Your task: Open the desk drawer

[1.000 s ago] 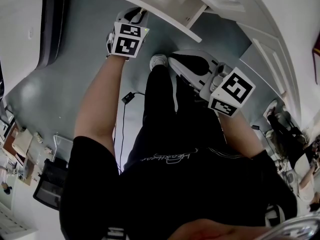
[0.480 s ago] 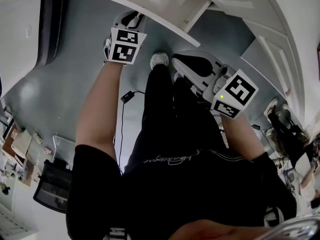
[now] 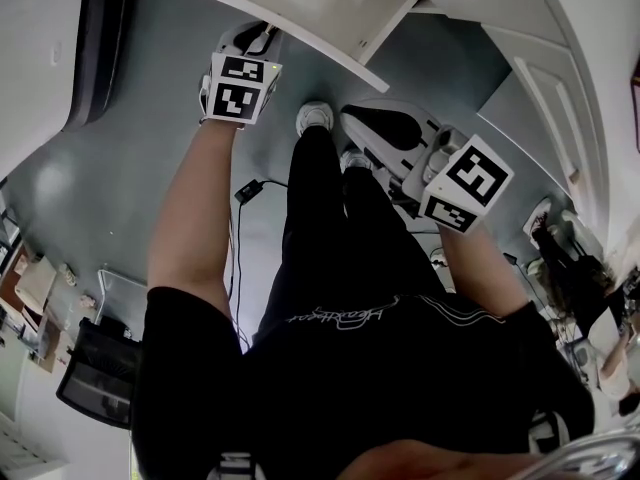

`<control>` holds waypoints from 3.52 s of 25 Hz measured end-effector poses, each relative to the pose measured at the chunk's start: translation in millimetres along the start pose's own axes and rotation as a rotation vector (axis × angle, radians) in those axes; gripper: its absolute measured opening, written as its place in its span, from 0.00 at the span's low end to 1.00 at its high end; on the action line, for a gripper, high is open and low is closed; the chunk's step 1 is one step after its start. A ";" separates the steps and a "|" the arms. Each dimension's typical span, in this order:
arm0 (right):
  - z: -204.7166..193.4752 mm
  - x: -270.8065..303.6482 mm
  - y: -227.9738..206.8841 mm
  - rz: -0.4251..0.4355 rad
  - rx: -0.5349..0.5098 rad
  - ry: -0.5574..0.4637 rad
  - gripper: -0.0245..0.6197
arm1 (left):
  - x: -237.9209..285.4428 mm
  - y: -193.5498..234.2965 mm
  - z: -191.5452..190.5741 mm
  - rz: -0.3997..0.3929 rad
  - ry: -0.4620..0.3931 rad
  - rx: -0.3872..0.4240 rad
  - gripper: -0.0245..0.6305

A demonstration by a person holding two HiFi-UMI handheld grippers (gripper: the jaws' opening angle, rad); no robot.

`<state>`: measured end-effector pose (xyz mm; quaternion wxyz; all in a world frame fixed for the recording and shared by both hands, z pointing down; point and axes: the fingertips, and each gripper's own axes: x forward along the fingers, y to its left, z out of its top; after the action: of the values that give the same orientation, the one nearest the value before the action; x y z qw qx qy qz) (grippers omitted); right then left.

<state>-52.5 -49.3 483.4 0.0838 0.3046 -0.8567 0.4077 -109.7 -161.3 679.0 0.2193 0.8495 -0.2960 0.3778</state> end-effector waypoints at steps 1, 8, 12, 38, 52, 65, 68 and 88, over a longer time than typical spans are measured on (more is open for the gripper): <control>-1.1 -1.0 1.8 0.003 -0.001 0.002 0.05 | -1.1 -0.7 -1.8 0.002 0.006 0.006 0.17; -7.5 -8.2 5.5 0.010 -0.012 0.006 0.05 | -9.0 0.7 -11.9 0.017 0.013 0.011 0.16; -14.3 -11.8 10.0 0.019 0.000 0.001 0.05 | -14.1 -0.4 -18.0 0.024 0.017 0.013 0.16; -49.5 -21.0 34.9 0.086 -0.032 0.058 0.05 | -48.2 -0.1 -63.6 0.077 0.065 0.041 0.16; -56.7 -25.0 37.2 0.093 -0.042 0.072 0.05 | -56.9 2.5 -72.8 0.112 0.060 0.014 0.16; -40.0 -49.0 48.9 0.093 -0.057 0.056 0.05 | -82.0 -11.3 -60.6 0.133 0.001 -0.095 0.24; -29.6 -67.1 58.3 0.088 -0.077 0.047 0.05 | -109.7 -37.1 -42.9 0.103 -0.052 -0.095 0.30; 119.2 -243.3 234.5 0.124 -0.388 -0.136 0.05 | -450.7 -283.1 202.5 -0.141 -0.599 -0.223 0.22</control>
<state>16.4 84.7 158.3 0.0576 0.2563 -0.9399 0.2180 -59.9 76.2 163.9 0.2401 0.9119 -0.3272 0.0603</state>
